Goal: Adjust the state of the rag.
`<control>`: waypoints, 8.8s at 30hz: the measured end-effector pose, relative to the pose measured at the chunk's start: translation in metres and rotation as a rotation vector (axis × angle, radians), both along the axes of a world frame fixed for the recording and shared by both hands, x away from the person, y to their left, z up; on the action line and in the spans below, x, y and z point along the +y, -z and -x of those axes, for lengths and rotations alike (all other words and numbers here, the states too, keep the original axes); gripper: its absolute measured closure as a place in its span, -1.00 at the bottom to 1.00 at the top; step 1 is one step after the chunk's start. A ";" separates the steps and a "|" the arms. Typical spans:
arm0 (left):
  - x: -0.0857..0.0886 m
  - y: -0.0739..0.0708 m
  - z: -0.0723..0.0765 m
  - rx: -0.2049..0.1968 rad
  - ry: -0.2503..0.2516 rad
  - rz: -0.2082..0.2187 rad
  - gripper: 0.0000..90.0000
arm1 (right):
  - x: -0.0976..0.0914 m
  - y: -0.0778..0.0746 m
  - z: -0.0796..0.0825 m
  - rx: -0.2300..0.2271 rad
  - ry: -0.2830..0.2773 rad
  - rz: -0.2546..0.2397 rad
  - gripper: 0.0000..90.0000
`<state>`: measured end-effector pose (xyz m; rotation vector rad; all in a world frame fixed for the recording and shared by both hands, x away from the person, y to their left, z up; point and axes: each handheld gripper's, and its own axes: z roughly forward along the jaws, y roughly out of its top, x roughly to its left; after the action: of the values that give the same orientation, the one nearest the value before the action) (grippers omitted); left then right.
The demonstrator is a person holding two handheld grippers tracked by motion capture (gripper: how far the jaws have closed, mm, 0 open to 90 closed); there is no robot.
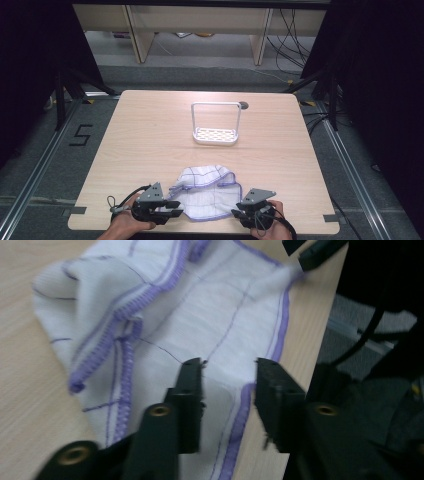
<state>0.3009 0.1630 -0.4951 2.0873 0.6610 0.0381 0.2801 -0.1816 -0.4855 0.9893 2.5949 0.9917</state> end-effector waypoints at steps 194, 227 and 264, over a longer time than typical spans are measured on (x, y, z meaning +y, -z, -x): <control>0.030 -0.051 -0.083 -0.220 -0.132 -0.009 0.90 | -0.015 -0.071 -0.100 -0.211 0.083 -0.087 0.95; 0.018 0.009 -0.004 -0.163 0.062 -0.165 0.88 | -0.027 -0.006 -0.018 -0.060 -0.019 -0.040 0.91; 0.029 0.018 -0.086 -0.068 -0.155 -0.179 -0.06 | -0.017 0.011 -0.008 -0.052 0.185 0.099 0.00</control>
<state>0.3872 0.1922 -0.5128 2.1903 0.8020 0.2632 0.2884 -0.1984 -0.4963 1.1371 2.4318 0.8236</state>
